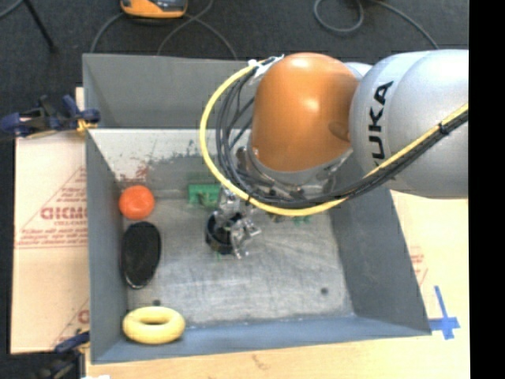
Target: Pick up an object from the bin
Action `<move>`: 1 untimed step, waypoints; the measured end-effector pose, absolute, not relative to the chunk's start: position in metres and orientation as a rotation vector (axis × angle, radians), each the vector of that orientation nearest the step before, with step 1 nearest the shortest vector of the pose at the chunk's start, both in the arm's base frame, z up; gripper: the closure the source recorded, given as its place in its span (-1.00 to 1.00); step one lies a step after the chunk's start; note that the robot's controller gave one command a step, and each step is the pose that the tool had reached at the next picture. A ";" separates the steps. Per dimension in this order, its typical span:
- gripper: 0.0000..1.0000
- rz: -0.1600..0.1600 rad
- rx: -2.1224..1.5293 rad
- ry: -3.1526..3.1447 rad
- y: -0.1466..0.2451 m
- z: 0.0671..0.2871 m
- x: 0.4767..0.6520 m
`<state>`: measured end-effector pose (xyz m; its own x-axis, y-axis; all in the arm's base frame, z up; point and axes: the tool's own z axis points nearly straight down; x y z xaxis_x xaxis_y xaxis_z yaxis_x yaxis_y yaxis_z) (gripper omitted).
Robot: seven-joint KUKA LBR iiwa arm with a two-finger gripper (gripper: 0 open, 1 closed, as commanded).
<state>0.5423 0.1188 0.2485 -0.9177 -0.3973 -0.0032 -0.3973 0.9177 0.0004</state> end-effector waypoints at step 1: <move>1.00 0.002 -0.636 3.073 0.119 0.249 0.542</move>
Offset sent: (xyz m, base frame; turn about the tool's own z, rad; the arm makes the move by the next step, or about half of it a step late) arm 0.0631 0.0287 -0.0338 -0.2325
